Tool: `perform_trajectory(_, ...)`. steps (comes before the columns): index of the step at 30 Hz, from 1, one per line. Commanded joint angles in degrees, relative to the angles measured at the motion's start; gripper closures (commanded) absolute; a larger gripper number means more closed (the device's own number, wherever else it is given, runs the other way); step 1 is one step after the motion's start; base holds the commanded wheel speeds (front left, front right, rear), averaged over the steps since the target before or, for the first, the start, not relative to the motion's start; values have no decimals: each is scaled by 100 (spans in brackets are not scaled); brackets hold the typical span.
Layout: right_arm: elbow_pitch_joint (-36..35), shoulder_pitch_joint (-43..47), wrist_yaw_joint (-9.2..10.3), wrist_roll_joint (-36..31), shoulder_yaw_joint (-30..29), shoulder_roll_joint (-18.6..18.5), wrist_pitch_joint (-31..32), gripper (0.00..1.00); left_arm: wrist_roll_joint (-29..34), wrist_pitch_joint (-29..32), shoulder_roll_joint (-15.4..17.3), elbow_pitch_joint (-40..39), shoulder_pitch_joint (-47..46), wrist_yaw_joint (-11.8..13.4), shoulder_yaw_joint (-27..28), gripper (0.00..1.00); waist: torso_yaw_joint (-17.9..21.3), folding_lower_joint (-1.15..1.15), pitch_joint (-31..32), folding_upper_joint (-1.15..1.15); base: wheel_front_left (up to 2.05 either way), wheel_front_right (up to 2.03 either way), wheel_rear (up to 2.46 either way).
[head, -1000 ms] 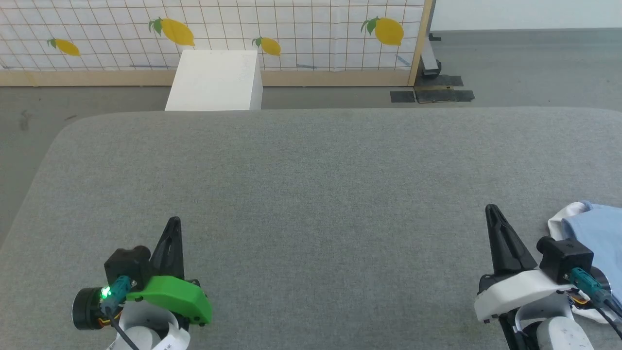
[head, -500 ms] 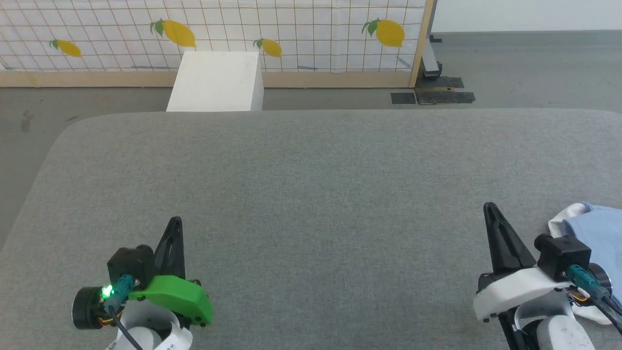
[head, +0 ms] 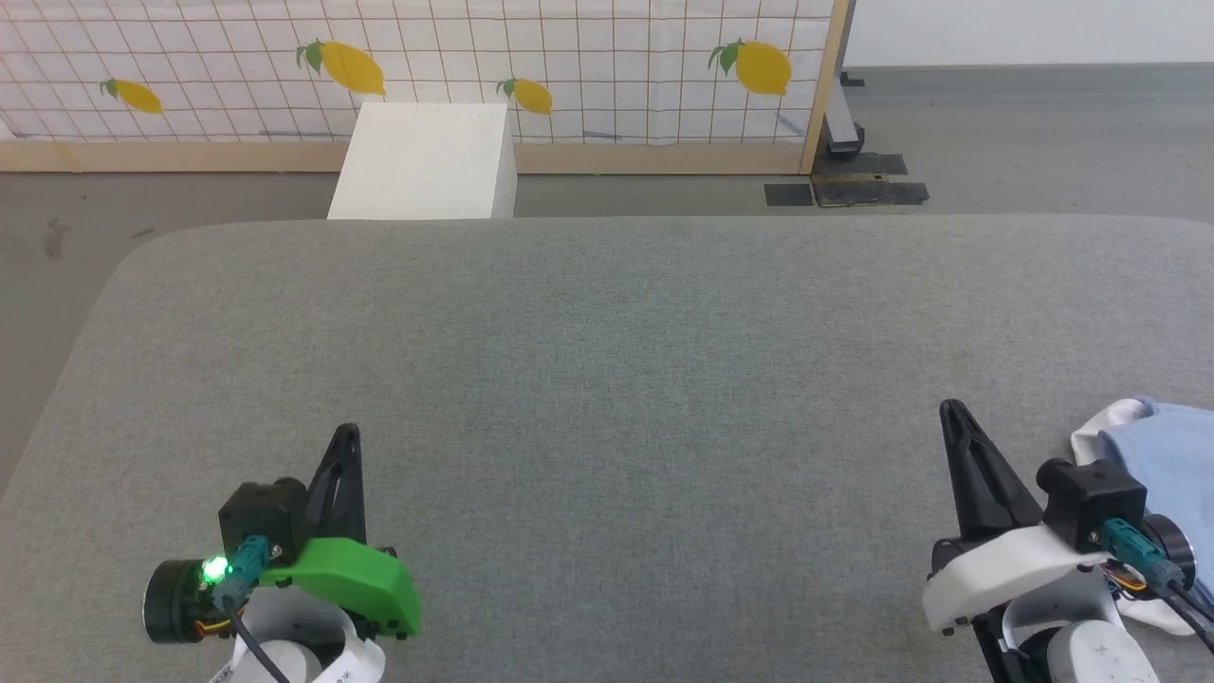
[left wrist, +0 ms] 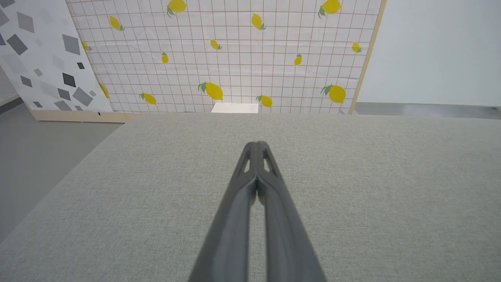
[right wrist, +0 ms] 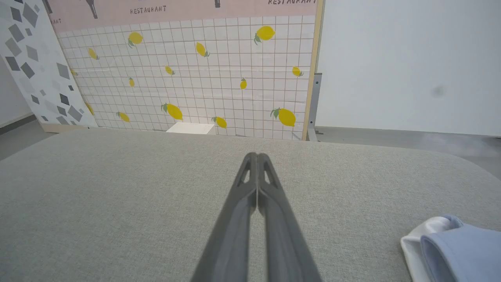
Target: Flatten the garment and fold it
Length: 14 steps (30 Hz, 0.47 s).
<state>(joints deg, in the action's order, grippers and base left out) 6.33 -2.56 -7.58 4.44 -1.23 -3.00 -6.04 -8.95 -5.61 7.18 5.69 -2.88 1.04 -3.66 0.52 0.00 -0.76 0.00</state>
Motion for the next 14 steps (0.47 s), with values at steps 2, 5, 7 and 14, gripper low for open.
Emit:
perform_trajectory(2,-74,74,5,-66,20,8,53,100,94,39,-46,-59,98,-37,46,100,-3,0,4,0,0,0,0)
perform_trajectory(5,-110,85,6,-91,26,8,88,100,146,73,-71,-92,110,-41,67,100,-6,0,9,0,0,0,0)
perform_trajectory(7,-134,93,6,-107,31,8,112,100,180,95,-88,-114,118,-44,80,100,-8,0,12,0,0,0,0)
perform_trajectory(14,-214,119,6,-161,46,9,191,100,295,170,-143,-187,146,-54,126,100,-15,0,22,0,0,0,0)
